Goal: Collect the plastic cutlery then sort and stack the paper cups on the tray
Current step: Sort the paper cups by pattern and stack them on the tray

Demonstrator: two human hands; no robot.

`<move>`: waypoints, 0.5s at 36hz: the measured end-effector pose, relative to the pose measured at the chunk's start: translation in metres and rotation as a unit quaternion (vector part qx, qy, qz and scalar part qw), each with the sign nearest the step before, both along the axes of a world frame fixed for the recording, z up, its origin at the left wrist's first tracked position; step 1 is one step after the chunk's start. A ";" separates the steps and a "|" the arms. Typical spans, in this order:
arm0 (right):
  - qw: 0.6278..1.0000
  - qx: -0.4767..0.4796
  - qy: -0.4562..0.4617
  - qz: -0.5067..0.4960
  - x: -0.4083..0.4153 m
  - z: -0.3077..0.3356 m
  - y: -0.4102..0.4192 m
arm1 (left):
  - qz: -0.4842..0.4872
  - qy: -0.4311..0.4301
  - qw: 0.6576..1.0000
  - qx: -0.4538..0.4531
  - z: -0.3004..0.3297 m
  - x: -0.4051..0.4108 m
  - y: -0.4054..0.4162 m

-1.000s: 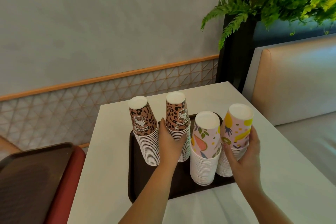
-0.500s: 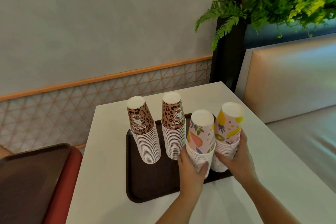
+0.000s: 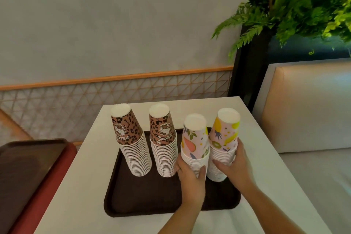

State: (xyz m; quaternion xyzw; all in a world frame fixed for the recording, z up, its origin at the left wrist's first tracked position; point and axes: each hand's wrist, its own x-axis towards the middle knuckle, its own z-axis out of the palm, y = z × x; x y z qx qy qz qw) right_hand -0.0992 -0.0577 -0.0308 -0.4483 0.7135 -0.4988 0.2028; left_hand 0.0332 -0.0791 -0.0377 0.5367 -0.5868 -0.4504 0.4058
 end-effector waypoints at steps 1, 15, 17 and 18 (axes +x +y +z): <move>1.000 0.001 -0.001 0.006 -0.005 0.000 -0.005 | 0.010 0.002 1.000 -0.002 0.000 -0.005 -0.004; 0.998 -0.017 -0.009 0.063 -0.041 0.001 -0.074 | 0.087 -0.038 0.995 -0.017 -0.002 -0.048 -0.081; 0.998 -0.020 -0.007 0.064 -0.045 0.000 -0.084 | 0.093 -0.046 0.994 -0.019 -0.003 -0.050 -0.092; 0.998 -0.022 -0.008 0.064 -0.047 -0.001 -0.089 | 0.095 -0.046 0.994 -0.017 -0.003 -0.052 -0.097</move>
